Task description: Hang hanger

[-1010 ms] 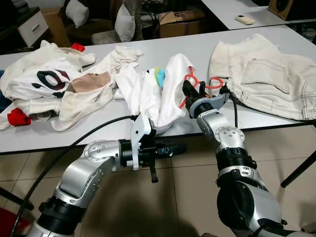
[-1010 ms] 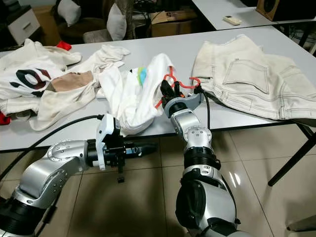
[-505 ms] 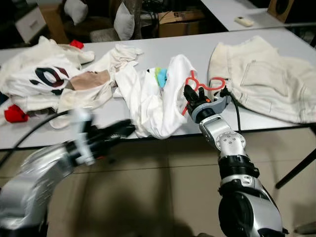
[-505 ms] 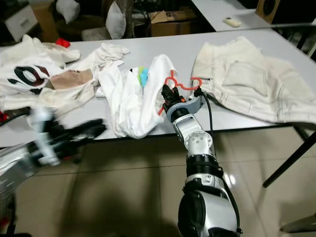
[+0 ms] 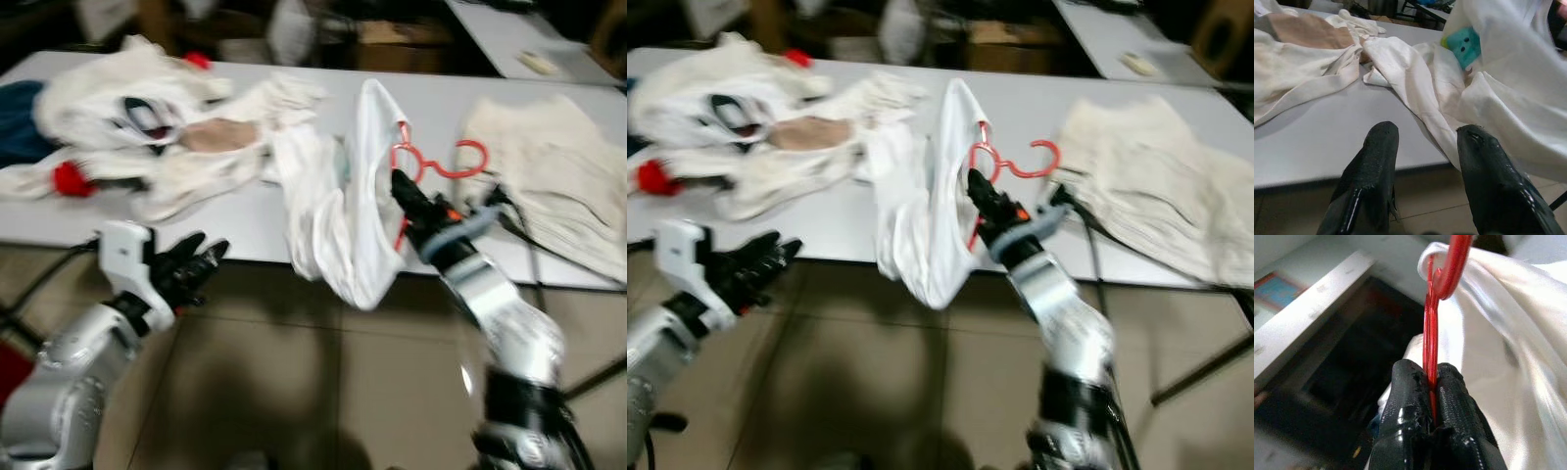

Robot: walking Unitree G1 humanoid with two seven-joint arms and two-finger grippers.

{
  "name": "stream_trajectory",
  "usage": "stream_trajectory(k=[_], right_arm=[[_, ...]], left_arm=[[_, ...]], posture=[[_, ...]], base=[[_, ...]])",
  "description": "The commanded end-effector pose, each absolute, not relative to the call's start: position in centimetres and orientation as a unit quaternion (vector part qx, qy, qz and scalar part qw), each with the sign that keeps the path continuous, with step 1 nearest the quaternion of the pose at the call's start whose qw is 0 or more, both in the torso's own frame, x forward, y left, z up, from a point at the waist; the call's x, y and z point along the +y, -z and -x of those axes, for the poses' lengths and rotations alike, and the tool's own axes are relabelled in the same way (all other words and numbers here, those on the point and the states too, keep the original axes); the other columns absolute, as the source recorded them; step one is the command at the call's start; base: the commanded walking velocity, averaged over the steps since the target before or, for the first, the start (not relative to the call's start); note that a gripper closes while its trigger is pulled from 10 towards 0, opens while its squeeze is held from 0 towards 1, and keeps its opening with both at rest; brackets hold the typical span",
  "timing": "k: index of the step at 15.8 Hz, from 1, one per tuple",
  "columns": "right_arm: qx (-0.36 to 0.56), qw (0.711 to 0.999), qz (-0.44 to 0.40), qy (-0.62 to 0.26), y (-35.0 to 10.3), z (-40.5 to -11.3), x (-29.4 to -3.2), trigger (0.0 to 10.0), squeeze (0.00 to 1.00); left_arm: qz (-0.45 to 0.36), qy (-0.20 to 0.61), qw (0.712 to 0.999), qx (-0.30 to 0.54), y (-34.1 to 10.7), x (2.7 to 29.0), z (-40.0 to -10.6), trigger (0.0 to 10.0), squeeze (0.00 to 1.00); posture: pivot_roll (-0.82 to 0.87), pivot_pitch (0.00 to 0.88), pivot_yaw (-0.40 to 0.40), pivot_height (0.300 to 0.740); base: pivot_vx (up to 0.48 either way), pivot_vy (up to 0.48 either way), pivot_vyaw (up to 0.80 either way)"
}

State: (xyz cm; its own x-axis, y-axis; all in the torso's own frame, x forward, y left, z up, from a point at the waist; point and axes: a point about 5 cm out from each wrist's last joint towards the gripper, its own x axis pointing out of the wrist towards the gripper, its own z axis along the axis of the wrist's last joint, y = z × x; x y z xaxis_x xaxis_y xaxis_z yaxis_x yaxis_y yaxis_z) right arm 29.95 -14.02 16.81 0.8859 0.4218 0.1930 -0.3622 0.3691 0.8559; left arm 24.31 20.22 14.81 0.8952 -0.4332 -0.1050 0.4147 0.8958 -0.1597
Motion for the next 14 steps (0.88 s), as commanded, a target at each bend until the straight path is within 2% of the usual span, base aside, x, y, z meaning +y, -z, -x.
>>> stream_trajectory(k=[1,2,5,7,10,13,14], right_arm=[[0.022,0.825,-0.487,-0.286,-18.2,-28.2,-14.2,10.0,0.00],[0.030,0.828,-0.473,-0.300,-18.2,-27.3,-14.3,10.0,0.00],[0.092,0.823,-0.425,-0.365,-17.8,-22.4,-14.5,10.0,0.00],[0.123,0.828,-0.402,-0.373,-17.4,-21.0,-14.7,10.0,0.00],[0.149,0.853,-0.357,-0.349,-17.0,-21.1,-14.9,10.0,0.00],[0.167,0.861,-0.332,-0.346,-16.2,-21.2,-13.8,10.0,0.00],[0.179,0.877,-0.308,-0.323,-15.5,-21.6,-13.7,10.0,0.00]], left_arm=[[0.066,0.221,0.971,0.070,-14.6,19.6,-23.9,10.0,0.00],[0.068,0.223,0.970,0.073,-14.4,19.4,-23.6,10.0,0.00],[0.078,0.256,0.958,0.105,-12.6,16.6,-22.2,10.0,0.00],[0.073,0.269,0.954,0.114,-12.0,15.8,-21.3,10.0,0.00],[0.047,0.262,0.955,0.130,-11.2,15.8,-20.0,10.0,0.00],[0.057,0.232,0.963,0.128,-11.1,16.1,-19.9,10.0,0.00],[0.049,0.242,0.961,0.122,-11.2,15.8,-20.5,10.0,0.00]], posture=[[-0.02,0.000,-0.015,0.740],[-0.02,0.000,-0.016,0.740],[-0.08,0.000,-0.022,0.740],[-0.08,0.000,-0.039,0.740],[-0.05,0.000,-0.085,0.740],[-0.05,0.000,-0.070,0.740],[-0.05,0.000,-0.052,0.740]], base=[[0.000,0.000,0.80],[0.000,0.000,0.80],[0.000,0.000,0.80],[0.000,0.000,0.80],[0.000,0.000,0.80],[0.000,0.000,0.80],[0.000,0.000,0.80]])
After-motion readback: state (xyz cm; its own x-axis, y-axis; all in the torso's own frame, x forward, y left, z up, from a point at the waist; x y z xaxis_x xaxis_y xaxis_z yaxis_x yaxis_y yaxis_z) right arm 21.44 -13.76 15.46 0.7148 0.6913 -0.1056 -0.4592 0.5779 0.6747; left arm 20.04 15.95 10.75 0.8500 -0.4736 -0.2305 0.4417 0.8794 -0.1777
